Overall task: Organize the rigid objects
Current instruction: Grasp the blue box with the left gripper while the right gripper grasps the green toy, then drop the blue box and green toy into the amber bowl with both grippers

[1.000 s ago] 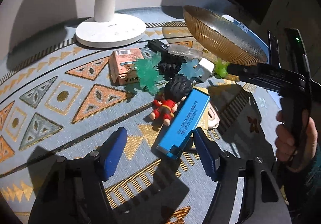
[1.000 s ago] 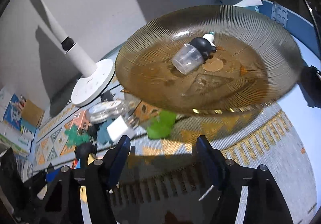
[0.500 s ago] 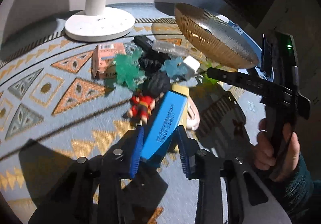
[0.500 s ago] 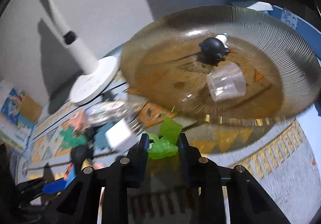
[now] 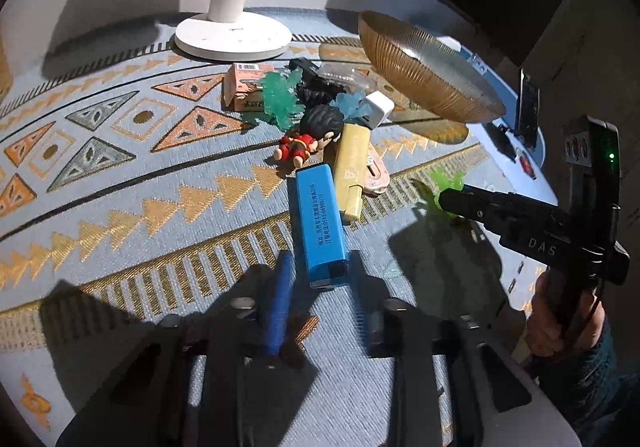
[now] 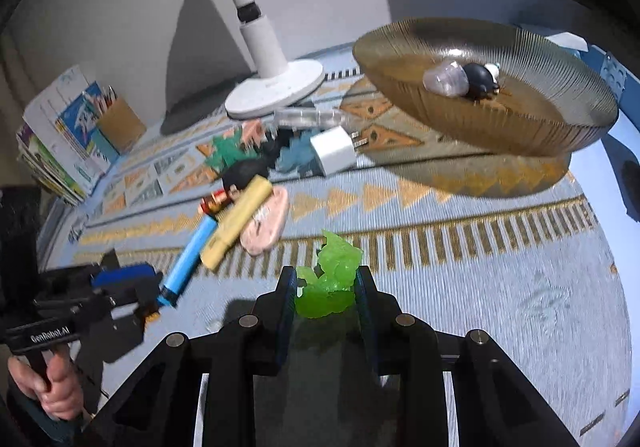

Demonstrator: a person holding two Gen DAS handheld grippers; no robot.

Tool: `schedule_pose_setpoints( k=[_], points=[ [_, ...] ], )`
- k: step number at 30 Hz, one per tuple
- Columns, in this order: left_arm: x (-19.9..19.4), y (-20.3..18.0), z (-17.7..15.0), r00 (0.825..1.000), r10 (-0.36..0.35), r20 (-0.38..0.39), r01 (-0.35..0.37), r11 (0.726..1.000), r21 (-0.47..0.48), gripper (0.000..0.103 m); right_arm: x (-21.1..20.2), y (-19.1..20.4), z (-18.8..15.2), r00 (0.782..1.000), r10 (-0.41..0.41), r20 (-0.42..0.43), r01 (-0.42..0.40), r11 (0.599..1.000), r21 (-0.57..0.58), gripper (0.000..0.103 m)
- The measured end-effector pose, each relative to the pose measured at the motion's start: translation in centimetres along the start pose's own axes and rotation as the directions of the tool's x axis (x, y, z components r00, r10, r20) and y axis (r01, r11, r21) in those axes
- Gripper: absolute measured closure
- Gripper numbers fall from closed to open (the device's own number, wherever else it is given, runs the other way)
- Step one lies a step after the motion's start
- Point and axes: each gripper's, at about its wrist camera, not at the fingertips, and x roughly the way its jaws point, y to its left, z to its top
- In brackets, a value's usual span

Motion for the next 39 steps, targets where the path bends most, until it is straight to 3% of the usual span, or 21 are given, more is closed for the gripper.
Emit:
schedule_pose_setpoints(
  k=[3,5,7,8,10,12,14,17,24,25,27,30,32,34,35,37,39],
  points=[
    [0.8,-0.8,0.1,0.999,0.046,-0.004,-0.046,0.998,0.047,0.043,0.1,-0.2,0.0,1.000,-0.009,-0.006,0.009,1.000,0.001,0.071],
    [1.5,-1.3,0.2,0.998,0.067,-0.013,-0.066,0.995,0.079,0.039,0.2,-0.3,-0.2,1.000,-0.016,-0.012,0.016,1.000,0.001,0.052],
    [1.8,-1.5,0.3,0.998,0.062,-0.009,-0.061,0.994,0.091,0.039,0.0,-0.4,-0.5,1.000,-0.027,-0.001,0.027,1.000,0.002,0.044],
    [1.9,-1.6,0.4,0.998,0.057,-0.006,-0.056,0.994,0.094,0.040,0.1,-0.4,-0.6,1.000,-0.028,-0.001,0.028,1.000,0.001,0.044],
    [2.0,-1.4,0.7,0.998,0.055,0.003,-0.055,0.995,0.085,0.052,0.3,-0.4,-0.7,0.999,-0.041,-0.005,0.041,0.999,0.001,0.044],
    [2.1,-1.0,0.9,0.999,0.050,0.003,-0.050,0.996,0.069,0.080,0.4,-0.1,-0.6,0.998,-0.059,0.006,0.059,0.998,-0.010,0.044],
    [1.7,-0.4,0.7,0.999,0.043,0.012,-0.043,0.998,0.035,0.081,0.7,0.6,-0.6,0.996,-0.091,0.017,0.092,0.995,-0.037,0.055],
    [0.7,0.3,0.0,0.995,0.092,0.026,-0.092,0.996,0.011,0.081,1.1,1.7,-0.8,0.992,-0.121,0.020,0.122,0.988,-0.090,0.072],
    [-0.6,2.0,-1.5,0.991,0.137,0.012,-0.137,0.991,0.003,0.080,0.5,1.4,-1.5,0.998,-0.067,-0.004,0.066,0.993,-0.101,0.072],
    [-0.5,1.9,-1.4,0.990,0.138,0.013,-0.138,0.990,0.005,0.077,0.3,1.4,-1.6,0.998,-0.065,0.001,0.065,0.993,-0.101,0.072],
    [-0.3,1.6,-1.1,0.990,0.142,0.014,-0.143,0.990,0.006,0.057,0.3,1.5,-1.5,0.997,-0.072,-0.007,0.071,0.993,-0.097,0.071],
    [0.3,1.0,-0.7,0.986,0.164,0.019,-0.165,0.986,0.023,0.048,0.4,1.9,-1.5,0.997,-0.078,-0.006,0.077,0.992,-0.102,0.064],
    [0.6,0.6,-0.7,0.983,0.183,0.031,-0.184,0.982,0.043,0.049,0.5,2.2,-1.6,0.995,-0.102,0.004,0.102,0.989,-0.108,0.064],
    [0.8,0.2,-0.7,0.975,0.218,0.037,-0.220,0.973,0.063,0.064,0.7,2.7,-1.7,0.991,-0.137,0.013,0.137,0.983,-0.124,0.065],
    [0.8,0.1,-0.7,0.971,0.235,0.039,-0.237,0.969,0.074,0.080,0.8,3.1,-1.7,0.985,-0.168,0.023,0.170,0.976,-0.139,0.072],
    [0.5,0.2,-0.6,0.978,0.207,0.037,-0.209,0.976,0.059,0.082,0.8,3.4,-1.8,0.983,-0.183,0.034,0.186,0.970,-0.154,0.072],
    [0.0,0.2,-0.4,0.980,0.193,0.052,-0.195,0.980,0.047,0.082,0.0,3.1,-1.6,0.992,-0.113,0.049,0.118,0.985,-0.127,0.072]
  ],
)
